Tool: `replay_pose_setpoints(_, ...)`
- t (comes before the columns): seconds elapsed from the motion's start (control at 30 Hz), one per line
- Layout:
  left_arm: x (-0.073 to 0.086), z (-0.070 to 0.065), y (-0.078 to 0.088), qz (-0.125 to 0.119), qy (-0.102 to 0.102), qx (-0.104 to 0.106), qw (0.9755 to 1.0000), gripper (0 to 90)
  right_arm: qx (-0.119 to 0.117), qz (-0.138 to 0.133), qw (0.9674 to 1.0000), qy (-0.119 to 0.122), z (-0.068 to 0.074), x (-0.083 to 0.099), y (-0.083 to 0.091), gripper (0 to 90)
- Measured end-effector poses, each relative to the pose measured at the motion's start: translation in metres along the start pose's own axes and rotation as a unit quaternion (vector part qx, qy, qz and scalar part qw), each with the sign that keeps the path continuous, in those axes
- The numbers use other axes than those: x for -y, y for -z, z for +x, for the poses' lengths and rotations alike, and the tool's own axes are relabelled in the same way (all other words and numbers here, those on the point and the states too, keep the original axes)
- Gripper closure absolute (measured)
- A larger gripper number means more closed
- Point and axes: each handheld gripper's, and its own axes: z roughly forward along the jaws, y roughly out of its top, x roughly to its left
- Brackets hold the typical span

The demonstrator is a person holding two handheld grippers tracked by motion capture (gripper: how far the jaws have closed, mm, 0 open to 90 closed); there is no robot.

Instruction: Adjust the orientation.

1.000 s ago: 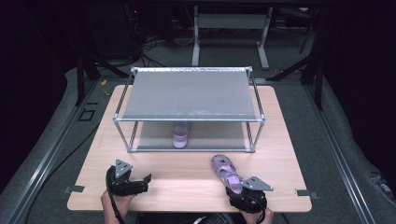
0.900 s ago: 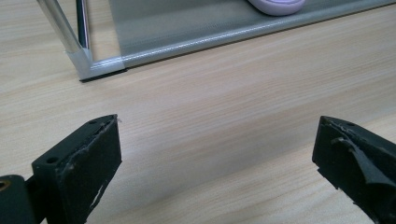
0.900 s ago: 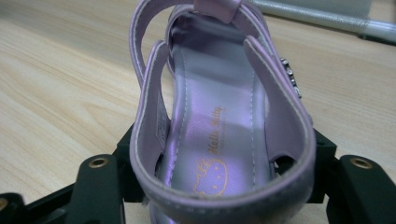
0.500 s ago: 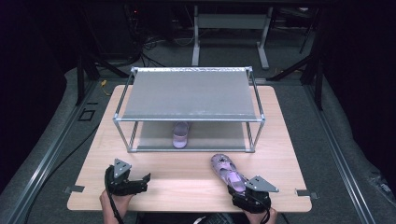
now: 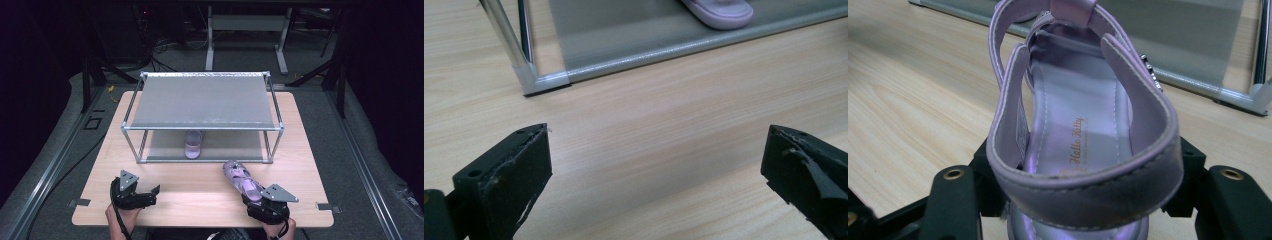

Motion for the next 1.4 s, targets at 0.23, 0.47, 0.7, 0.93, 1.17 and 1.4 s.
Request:
replay_pose_setpoints(0.23,0.001,0.001,0.002,-0.005,0.0,-0.002,1.0,0.0,-0.001,-0.005,1.0,-0.003,-0.002,-0.01,-0.006,37.1)
replay_pose_setpoints(0.47,0.001,0.002,0.004,-0.016,0.003,-0.008,0.9998,0.0,0.0,-0.02,0.9998,0.001,-0.003,-0.021,-0.015,37.1)
replay_pose_setpoints(0.7,0.002,0.002,0.003,-0.013,-0.001,-0.007,0.9999,0.0,0.004,-0.024,0.9997,0.002,-0.006,-0.036,-0.028,37.2)
replay_pose_setpoints(0.93,0.005,0.004,0.003,-0.009,0.002,-0.008,0.9999,0.0,0.015,-0.035,0.9993,-0.002,-0.012,-0.049,-0.049,37.1)
replay_pose_setpoints(1.17,0.004,0.005,0.004,-0.012,0.004,-0.007,0.9999,0.0,0.01,-0.027,0.9995,-0.009,-0.015,-0.057,-0.068,37.1)
replay_pose_setpoints(1.4,0.002,0.004,0.005,-0.017,0.002,-0.006,0.9998,0.0,0.019,-0.034,0.9991,-0.014,-0.017,-0.064,-0.082,37.1)
